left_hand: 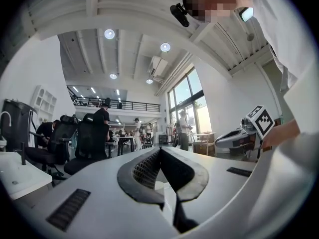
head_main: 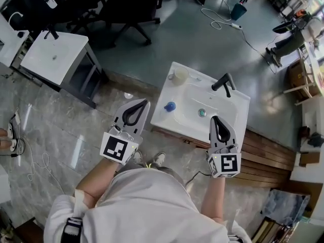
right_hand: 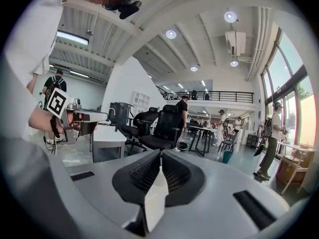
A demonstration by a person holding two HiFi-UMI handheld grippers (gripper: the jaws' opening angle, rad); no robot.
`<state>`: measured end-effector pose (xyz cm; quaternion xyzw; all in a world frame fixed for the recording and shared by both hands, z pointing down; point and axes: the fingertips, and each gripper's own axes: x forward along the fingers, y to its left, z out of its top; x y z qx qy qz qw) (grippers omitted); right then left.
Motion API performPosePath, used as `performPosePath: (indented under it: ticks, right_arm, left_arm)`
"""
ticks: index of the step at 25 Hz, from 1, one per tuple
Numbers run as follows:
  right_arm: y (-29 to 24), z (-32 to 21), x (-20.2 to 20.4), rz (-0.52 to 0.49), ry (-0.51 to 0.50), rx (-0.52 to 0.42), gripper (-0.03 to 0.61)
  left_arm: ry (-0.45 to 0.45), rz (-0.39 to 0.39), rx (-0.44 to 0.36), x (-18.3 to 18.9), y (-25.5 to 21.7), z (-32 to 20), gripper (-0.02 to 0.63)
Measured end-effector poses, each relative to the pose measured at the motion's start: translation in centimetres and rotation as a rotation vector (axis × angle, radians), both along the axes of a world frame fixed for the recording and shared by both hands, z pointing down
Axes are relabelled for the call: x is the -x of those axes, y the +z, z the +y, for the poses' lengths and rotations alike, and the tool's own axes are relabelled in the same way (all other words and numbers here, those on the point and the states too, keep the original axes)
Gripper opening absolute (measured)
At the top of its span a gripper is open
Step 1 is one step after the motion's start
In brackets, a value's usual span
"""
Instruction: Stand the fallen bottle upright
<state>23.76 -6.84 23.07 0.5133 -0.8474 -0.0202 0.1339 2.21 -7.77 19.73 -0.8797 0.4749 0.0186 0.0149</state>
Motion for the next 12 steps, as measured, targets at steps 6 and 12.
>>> performPosePath:
  ticks: [6,12]
  right_arm:
    - [-2.6,0.9,-0.4,-0.011,-0.016,-0.033,0.044]
    - [-5.5,1.5,-1.1,-0.018,-0.018,-0.085,0.044]
  left_arm:
    - [-0.011,-0.002,-0.021,-0.2,-2.1,0.3,0.017]
    - [-0.017,-0.012,-0.044,-0.5,-4.0,0.0,0.017]
